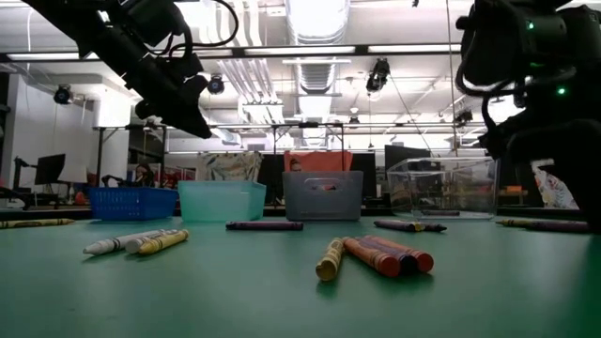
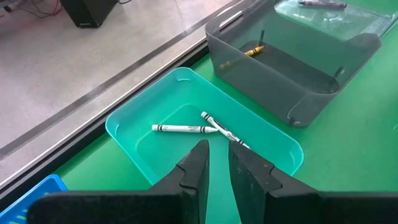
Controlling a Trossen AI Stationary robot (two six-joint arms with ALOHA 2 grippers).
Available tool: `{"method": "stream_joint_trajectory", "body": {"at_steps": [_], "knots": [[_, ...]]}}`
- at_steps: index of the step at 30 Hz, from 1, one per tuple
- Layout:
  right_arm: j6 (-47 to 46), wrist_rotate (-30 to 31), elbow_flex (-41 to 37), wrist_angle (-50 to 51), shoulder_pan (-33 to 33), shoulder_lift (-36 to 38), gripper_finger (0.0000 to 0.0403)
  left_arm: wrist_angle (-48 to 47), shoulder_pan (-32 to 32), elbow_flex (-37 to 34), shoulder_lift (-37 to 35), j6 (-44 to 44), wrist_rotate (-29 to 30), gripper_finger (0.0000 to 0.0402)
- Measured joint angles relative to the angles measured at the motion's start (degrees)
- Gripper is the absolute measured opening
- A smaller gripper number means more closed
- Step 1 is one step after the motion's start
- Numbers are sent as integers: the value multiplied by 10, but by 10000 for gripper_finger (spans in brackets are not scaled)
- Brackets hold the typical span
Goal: Sort crayons
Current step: Put the violet crayon into the black bin
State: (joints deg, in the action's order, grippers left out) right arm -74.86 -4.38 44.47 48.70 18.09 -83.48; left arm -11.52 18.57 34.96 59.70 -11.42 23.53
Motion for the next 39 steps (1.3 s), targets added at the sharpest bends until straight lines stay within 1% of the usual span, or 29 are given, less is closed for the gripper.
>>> {"method": "stream_joint_trajectory", "body": {"at_steps": [4, 5, 9, 12, 16, 19, 22, 24, 27, 34, 39], "knots": [[14, 2, 1, -29, -1, 40, 9, 0, 0, 0, 0, -6, 0, 44], [21, 6, 1, -50, -2, 51, 9, 0, 0, 0, 0, -9, 0, 44], [55, 55, 1, -128, -9, 93, 9, 0, 0, 0, 0, -13, -1, 44], [113, 92, 2, -197, -26, 117, 9, 9, 0, 0, 0, -13, 0, 44], [212, 132, 2, -305, -61, 135, 9, 23, 0, 0, 0, -13, -1, 44], [288, 136, 2, -380, -96, 136, 9, 24, 0, 0, 0, -13, -1, 44], [349, 137, 3, -429, -144, 136, 9, 24, 0, 0, 0, -13, -1, 44], [373, 139, 12, -412, -186, 137, 9, 25, 0, 0, 0, -13, -1, 44], [402, 149, 48, -353, -252, 136, 9, 25, 0, 0, 0, -13, -1, 44], [450, 231, 160, -160, -385, 135, 9, 24, 0, 0, 0, -13, -1, 44], [449, 239, 215, -23, -472, 123, 9, 24, 0, 0, 0, -13, -1, 44]]}}
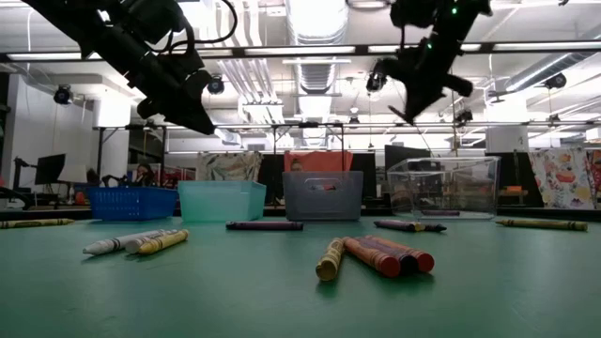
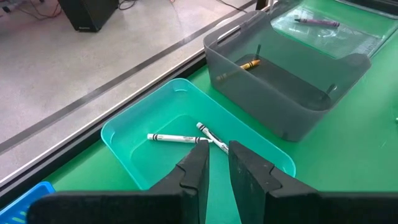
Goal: Sort crayons
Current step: Put the violet crayon into the black bin, then put the yellow crayon into the black bin
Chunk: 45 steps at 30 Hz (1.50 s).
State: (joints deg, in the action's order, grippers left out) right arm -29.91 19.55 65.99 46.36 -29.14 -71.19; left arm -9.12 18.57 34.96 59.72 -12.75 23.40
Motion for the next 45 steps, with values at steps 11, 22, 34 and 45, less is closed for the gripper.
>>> {"method": "stream_joint_trajectory", "body": {"at_steps": [11, 22, 34, 45], "knots": [[16, -51, 0, 82, -104, -109, 9, 0, 0, 0, 0, 0, 0, 44], [53, -47, 7, 77, -116, -201, 9, -1, 0, 0, 0, 0, 0, 44], [74, -48, 29, 62, -115, -212, 60, -4, 0, -1, 1, -3, 0, 44], [74, -50, 44, 52, -108, -190, 126, -99, -13, -1, 1, -86, -21, 44]]}}
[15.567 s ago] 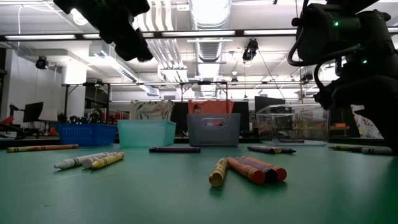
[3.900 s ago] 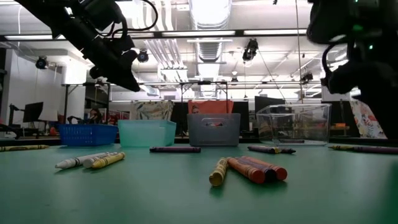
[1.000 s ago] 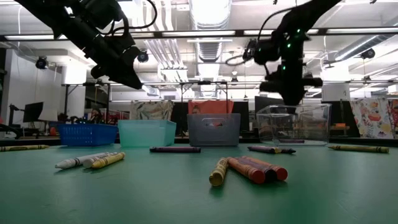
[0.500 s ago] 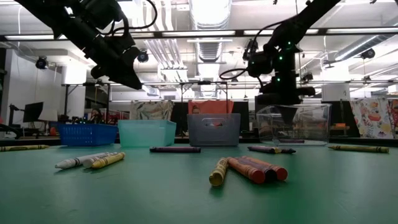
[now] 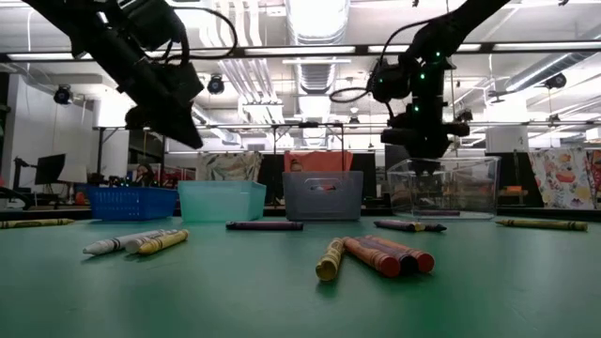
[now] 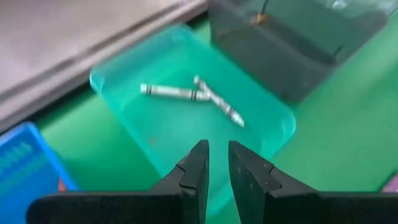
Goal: Sort crayons
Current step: Put the yellow crayon into the black bin
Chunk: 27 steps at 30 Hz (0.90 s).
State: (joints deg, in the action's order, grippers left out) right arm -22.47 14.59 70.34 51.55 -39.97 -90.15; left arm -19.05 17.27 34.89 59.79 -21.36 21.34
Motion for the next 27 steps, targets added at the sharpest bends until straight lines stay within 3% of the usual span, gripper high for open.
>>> {"method": "stream_joint_trajectory", "body": {"at_steps": [8, 16, 27], "knots": [[17, 4, 4, -27, 42, 58, 134, -147, -20, 0, -6, -86, -3, 44], [51, 4, -2, -121, 128, 128, 134, -295, -19, 0, -6, -181, -17, 44], [95, 4, -3, -195, 206, 130, 128, -401, -24, 0, -5, -282, -89, 44]]}}
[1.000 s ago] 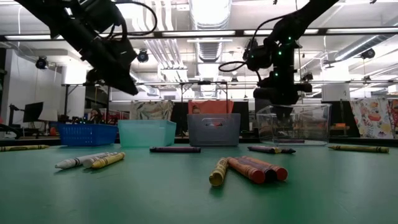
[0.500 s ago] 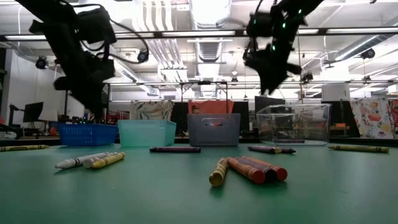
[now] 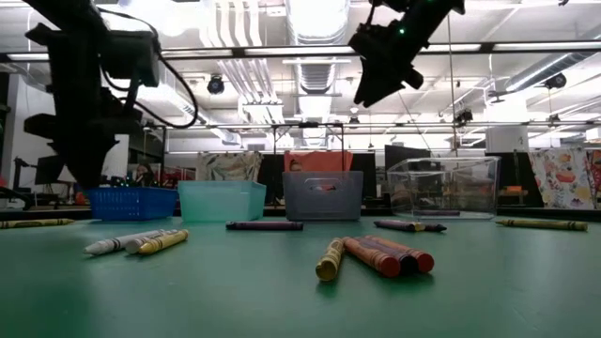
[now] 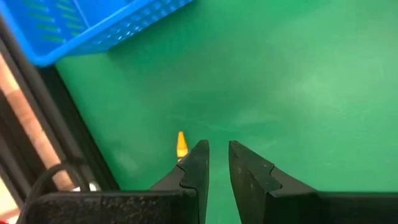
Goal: Sort crayons
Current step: Put the yellow crayon into the black bin
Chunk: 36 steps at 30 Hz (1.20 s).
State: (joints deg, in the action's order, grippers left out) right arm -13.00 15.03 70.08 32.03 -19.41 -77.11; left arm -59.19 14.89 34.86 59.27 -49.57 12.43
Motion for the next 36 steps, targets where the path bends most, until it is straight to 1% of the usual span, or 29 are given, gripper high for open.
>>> {"method": "stream_joint_trajectory", "body": {"at_steps": [6, 12, 18, 26, 36], "knots": [[0, 0, -1, 0, 4, -12, 123, -18, -1, -5, 2, -30, 0, 50], [0, 0, -1, 0, 4, -16, 127, -18, -3, -27, 3, -47, -15, 80], [0, 0, -1, 0, 4, -16, 128, 0, -3, -52, 3, -55, -15, 107], [0, 0, -1, 0, 4, -16, 123, 19, -3, -69, 4, -54, -14, 109], [0, 0, -1, -1, 4, -16, 130, 49, -3, -96, 4, -56, -9, 109]]}}
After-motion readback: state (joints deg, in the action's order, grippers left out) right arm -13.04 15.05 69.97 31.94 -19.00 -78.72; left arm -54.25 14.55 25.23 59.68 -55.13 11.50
